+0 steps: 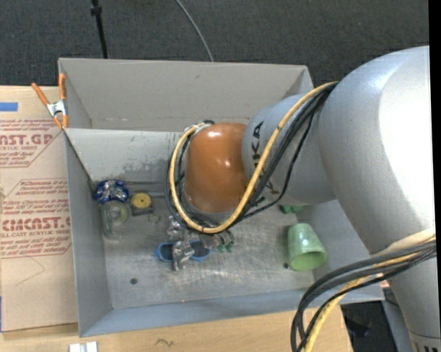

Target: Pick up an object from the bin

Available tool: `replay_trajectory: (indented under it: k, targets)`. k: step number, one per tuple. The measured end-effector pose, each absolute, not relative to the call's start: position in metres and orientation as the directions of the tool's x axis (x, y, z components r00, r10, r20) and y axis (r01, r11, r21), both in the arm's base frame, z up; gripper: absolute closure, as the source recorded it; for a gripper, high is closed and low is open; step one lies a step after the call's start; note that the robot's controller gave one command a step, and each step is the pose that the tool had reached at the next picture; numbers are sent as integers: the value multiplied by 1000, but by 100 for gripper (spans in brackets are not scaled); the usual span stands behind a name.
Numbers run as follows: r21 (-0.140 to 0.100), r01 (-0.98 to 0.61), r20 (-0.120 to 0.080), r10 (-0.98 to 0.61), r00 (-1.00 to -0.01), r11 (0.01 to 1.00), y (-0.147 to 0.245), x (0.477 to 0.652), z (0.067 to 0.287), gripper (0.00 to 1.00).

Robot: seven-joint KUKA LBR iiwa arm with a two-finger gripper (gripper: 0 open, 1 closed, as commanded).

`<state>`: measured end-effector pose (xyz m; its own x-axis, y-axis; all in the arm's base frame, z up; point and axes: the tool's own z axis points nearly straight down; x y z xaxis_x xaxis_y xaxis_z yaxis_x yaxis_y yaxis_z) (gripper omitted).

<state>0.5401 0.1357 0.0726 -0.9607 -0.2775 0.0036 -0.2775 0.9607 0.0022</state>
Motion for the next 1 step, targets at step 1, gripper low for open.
replay_trajectory:
  k: [1]
  targets:
    - [-3, -564, -9, -564, -826, 826, 133, 532, 249, 100]
